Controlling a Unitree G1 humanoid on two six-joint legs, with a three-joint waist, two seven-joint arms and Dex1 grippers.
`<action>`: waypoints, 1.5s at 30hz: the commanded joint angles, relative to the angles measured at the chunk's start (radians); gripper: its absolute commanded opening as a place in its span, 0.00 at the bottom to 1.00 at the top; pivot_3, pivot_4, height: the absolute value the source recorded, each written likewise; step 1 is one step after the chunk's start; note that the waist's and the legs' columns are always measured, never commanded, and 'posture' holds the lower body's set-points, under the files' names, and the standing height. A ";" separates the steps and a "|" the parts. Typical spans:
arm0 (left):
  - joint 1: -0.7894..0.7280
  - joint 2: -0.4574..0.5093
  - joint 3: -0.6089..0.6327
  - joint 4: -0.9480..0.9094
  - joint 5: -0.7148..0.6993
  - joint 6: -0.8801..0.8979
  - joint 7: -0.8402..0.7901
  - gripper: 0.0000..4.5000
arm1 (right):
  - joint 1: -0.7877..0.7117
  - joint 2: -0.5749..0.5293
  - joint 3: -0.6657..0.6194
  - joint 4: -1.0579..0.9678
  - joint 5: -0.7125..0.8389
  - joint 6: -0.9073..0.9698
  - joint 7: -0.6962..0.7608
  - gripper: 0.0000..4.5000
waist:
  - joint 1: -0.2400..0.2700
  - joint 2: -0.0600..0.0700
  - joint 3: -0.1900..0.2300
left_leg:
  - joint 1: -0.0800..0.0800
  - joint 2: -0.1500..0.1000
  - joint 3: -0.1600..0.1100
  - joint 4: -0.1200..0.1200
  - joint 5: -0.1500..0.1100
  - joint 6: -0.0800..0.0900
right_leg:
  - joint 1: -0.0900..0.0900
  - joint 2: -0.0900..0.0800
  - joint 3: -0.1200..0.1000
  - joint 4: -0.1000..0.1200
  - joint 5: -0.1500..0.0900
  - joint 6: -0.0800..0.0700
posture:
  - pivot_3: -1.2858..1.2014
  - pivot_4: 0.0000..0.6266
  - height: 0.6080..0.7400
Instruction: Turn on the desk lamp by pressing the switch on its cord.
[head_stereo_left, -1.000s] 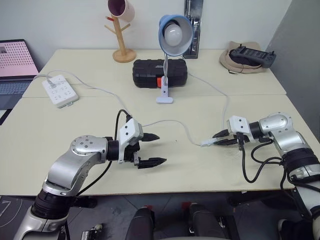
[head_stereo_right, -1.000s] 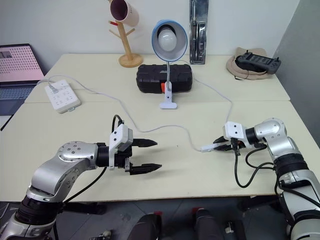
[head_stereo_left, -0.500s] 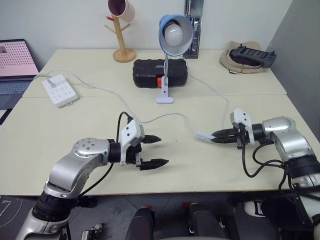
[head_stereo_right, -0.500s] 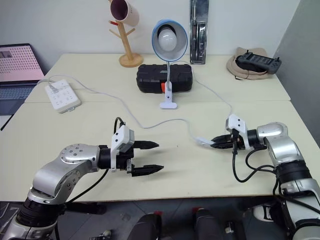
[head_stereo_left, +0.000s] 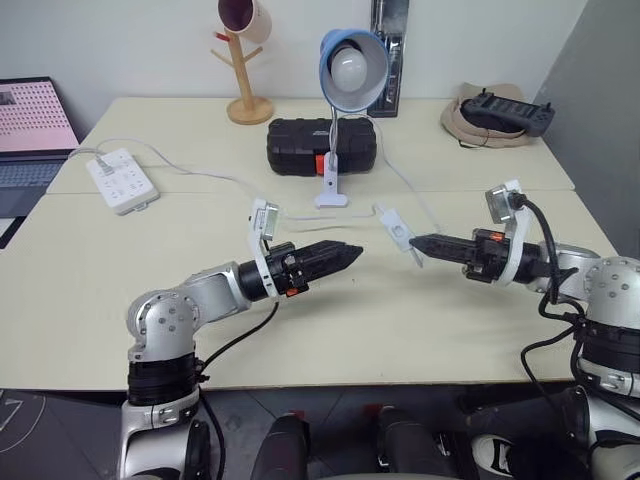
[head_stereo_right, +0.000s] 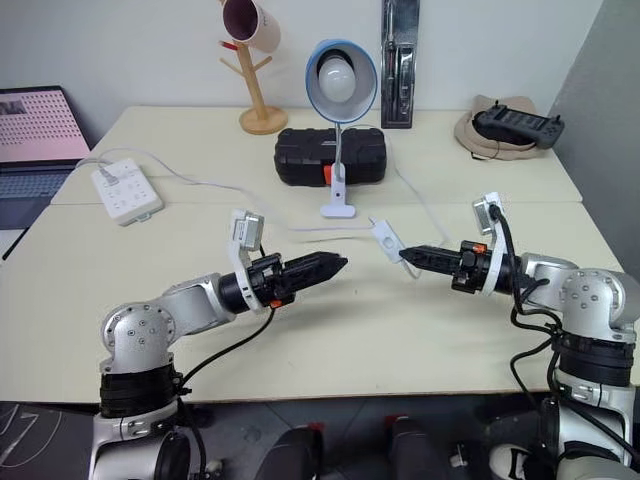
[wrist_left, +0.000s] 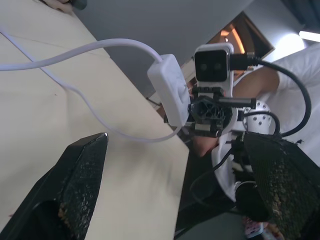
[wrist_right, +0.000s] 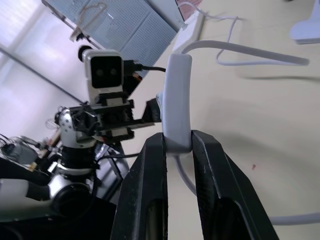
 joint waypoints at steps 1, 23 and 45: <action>-0.039 -0.072 0.004 0.005 -0.071 -0.015 0.088 1.00 | -0.050 0.023 -0.082 -0.036 0.120 0.085 -0.076 0.08 | 0.000 0.000 0.000 | 0.000 0.000 0.000 0.000 0.000 0.000 | 0.000 0.000 0.000 0.000 0.000 0.000 | 0.52 0.24 1.00; -0.056 -0.170 -0.040 0.014 -0.165 -0.060 0.216 0.96 | -0.038 0.026 -0.072 -0.058 0.372 0.110 -0.297 0.08 | -0.001 0.000 0.000 | 0.000 0.000 0.002 0.000 0.000 0.000 | 0.000 0.001 0.002 -0.001 -0.001 0.002 | 0.52 0.24 1.00; -0.034 -0.142 -0.083 0.000 -0.200 -0.089 0.217 0.13 | 0.004 -0.043 0.016 -0.048 0.492 0.026 -0.346 0.08 | -0.002 0.000 0.000 | 0.000 0.000 0.003 -0.002 0.000 0.000 | -0.001 0.001 0.002 -0.004 -0.002 0.005 | 0.52 0.24 1.00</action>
